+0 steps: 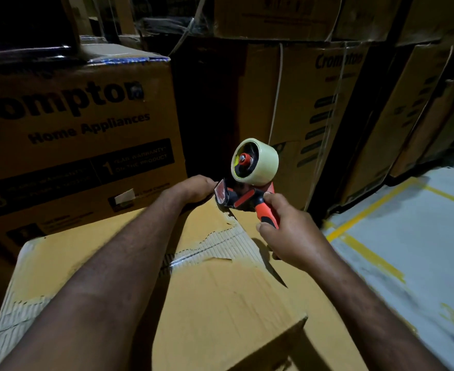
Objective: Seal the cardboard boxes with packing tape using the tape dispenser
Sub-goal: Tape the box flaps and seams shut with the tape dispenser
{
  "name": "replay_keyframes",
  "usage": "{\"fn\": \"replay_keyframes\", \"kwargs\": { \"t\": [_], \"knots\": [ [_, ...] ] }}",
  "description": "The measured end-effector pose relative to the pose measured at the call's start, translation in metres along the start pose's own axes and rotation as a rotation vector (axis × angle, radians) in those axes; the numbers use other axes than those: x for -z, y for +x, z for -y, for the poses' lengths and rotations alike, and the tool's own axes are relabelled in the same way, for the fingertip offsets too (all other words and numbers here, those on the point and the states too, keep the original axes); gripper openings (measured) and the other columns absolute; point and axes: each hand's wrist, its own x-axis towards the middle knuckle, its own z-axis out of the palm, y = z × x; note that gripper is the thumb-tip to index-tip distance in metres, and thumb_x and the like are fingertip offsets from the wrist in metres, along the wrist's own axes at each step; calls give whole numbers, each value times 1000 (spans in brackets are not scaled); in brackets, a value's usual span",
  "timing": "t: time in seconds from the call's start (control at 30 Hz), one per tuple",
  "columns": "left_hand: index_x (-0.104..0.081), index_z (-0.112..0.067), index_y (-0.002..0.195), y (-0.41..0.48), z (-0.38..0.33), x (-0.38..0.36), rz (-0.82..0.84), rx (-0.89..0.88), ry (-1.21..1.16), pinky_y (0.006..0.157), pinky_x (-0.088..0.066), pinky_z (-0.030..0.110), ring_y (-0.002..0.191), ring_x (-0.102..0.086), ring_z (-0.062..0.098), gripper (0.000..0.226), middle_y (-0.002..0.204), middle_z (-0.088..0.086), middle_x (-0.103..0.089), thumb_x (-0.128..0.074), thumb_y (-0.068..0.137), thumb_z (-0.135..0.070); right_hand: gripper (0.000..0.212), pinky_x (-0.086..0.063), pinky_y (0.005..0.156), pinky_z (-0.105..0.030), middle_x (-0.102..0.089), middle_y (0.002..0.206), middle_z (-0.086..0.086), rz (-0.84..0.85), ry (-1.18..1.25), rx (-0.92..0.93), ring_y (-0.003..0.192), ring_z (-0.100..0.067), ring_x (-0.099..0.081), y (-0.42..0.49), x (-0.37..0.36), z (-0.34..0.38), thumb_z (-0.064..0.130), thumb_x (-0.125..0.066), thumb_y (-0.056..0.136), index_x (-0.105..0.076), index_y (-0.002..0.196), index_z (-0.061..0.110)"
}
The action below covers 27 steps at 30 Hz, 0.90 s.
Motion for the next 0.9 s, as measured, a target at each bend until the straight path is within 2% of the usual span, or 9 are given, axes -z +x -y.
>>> {"fn": "replay_keyframes", "kwargs": {
  "t": [0.13, 0.2, 0.23, 0.3, 0.37, 0.47, 0.57, 0.67, 0.9],
  "knots": [
    [-65, -23, 92, -2, 0, -4, -62, 12, -8, 70, -41, 31, 83, -57, 15, 36, 96, 4, -65, -44, 106, -48, 57, -62, 71, -40, -55, 118, 1, 34, -93, -10, 83, -17, -65, -35, 20, -8, 36, -58, 97, -26, 142, 52],
    [-67, -20, 106, -4, -3, -6, -62, 61, 59, 95, -45, 43, 103, -61, 23, 43, 117, 9, -67, -40, 105, -53, 58, -62, 71, -38, -53, 116, 4, 38, -111, -23, 83, -15, -64, -51, 23, -7, 36, -57, 98, -24, 142, 52],
    [-66, -21, 118, -5, -2, -7, -70, 98, 160, 112, -33, 57, 119, -57, 28, 51, 131, 10, -63, -34, 105, -59, 59, -62, 72, -38, -52, 117, 3, 31, -109, -24, 83, -15, -64, -54, 22, -7, 35, -57, 98, -24, 144, 51],
    [-63, -26, 131, -8, -6, -5, -131, 101, 442, 115, 1, 72, 140, -45, 29, 62, 143, 5, -57, -26, 103, -66, 61, -61, 74, -37, -50, 119, 2, 9, -100, -22, 83, -14, -63, -57, 21, -6, 33, -56, 99, -23, 147, 49],
    [-63, -31, 131, -21, -14, -1, -268, -133, 551, 117, -4, 69, 142, -42, 22, 50, 146, -3, -56, -34, 104, -60, 62, -60, 76, -36, -55, 125, -3, -11, -105, -17, 86, -14, -63, -57, 20, -4, 32, -56, 99, -22, 149, 48],
    [-65, -27, 131, -52, -21, -6, -217, -483, 339, 109, -40, 42, 129, -50, 10, 30, 135, -12, -58, -52, 104, -31, 63, -56, 79, -32, -58, 133, -5, -25, -115, -9, 93, -14, -58, -62, 15, -8, 34, -54, 100, -19, 150, 48],
    [-69, -23, 119, -65, -10, -12, -33, -451, 286, 87, -46, 34, 106, -56, 11, 24, 112, -12, -61, -49, 106, -30, 63, -55, 71, -30, -61, 125, -5, -19, -121, -8, 86, -14, -60, -65, 10, -9, 34, -52, 100, -17, 150, 49],
    [-64, -27, 106, -61, -3, -14, -25, -470, 325, 90, -42, 35, 97, -51, 10, 27, 99, -11, -56, -40, 107, -40, 60, -54, 68, -32, -60, 116, -4, -24, -122, -3, 82, -15, -60, -65, 10, -8, 32, -51, 100, -18, 148, 48],
    [-63, -22, 132, -53, -3, -18, -37, -426, 405, 113, -33, 45, 125, -48, 13, 61, 133, -3, -60, -23, 97, -52, 56, -57, 69, -33, -48, 103, 3, -17, -136, -11, 82, -12, -59, -79, 18, -9, 30, -52, 100, -21, 143, 48]
  ]
}}
